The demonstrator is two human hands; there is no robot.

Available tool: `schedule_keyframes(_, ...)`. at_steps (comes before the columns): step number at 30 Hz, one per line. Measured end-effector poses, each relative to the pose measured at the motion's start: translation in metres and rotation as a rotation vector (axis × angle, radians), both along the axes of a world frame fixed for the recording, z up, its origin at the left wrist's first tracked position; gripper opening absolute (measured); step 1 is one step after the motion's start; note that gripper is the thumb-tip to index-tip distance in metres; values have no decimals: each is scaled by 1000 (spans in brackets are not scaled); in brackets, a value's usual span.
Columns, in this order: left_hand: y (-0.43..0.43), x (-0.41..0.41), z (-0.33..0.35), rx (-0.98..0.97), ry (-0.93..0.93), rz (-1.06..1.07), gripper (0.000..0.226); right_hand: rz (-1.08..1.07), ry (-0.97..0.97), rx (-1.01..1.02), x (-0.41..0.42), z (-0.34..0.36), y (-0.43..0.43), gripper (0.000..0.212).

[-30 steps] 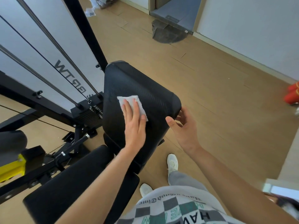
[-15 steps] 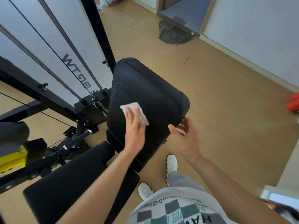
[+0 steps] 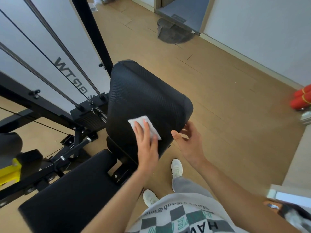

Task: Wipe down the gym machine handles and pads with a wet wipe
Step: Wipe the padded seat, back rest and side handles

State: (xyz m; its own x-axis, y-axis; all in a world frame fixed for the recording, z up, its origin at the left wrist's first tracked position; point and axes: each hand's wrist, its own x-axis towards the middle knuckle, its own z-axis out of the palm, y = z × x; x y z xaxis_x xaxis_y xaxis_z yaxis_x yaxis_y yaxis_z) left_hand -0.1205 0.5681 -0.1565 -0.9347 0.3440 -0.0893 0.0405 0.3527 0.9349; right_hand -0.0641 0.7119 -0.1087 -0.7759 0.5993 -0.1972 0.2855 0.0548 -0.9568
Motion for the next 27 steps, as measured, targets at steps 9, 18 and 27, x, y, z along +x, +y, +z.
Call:
schedule_keyframes(9, -5, 44, -19, -83, 42, -121, 70, 2, 6, -19, -2, -5, -4, 37)
schedule_keyframes(18, -49, -116, -27, -110, -159, 186, 60, -3, -11, 23, -2, -12, -5, 42)
schedule_keyframes(27, -27, -33, -36, -56, -77, 96, 65, -6, -2, 4, -2, -10, -6, 39)
